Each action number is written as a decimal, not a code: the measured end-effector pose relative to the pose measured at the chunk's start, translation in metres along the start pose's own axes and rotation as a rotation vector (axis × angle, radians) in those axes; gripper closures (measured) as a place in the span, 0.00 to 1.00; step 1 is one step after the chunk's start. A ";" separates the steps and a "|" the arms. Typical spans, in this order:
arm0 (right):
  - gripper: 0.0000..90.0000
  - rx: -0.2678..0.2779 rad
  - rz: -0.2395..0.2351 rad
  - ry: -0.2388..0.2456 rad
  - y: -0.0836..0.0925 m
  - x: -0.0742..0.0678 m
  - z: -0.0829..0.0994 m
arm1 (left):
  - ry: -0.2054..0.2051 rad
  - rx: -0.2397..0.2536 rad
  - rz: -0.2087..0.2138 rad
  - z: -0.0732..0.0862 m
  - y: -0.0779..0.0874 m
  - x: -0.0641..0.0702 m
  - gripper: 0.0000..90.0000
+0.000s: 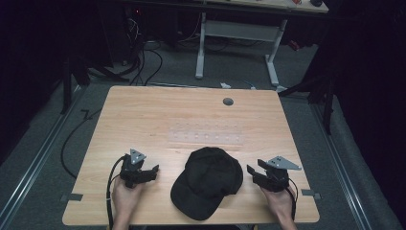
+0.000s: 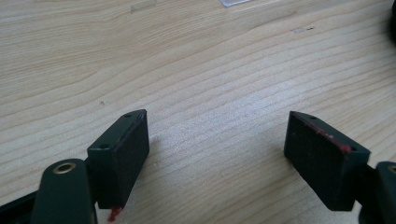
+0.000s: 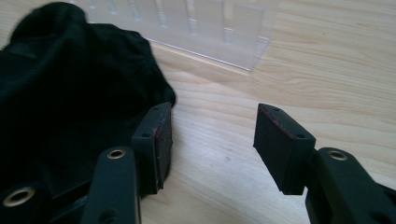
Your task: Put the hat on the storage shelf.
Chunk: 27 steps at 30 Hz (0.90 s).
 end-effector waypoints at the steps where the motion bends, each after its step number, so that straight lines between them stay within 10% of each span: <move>1: 0.52 0.002 -0.010 0.001 0.001 -0.002 -0.001 | 0.000 0.000 0.000 0.000 0.000 0.000 0.25; 27: 0.49 -0.105 -0.097 -0.005 -0.026 -0.031 0.002 | 0.000 0.001 0.000 0.000 0.000 0.000 0.25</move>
Point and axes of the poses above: each handheld gripper's, and its own axes: y roughly backward along the jaws, z roughly out of its underside, x roughly to its right, the point moved 4 cm from there along -y, roughly forward along the jaws, and after that the axes turned 7 degrees about y, right-handed, at the moved point
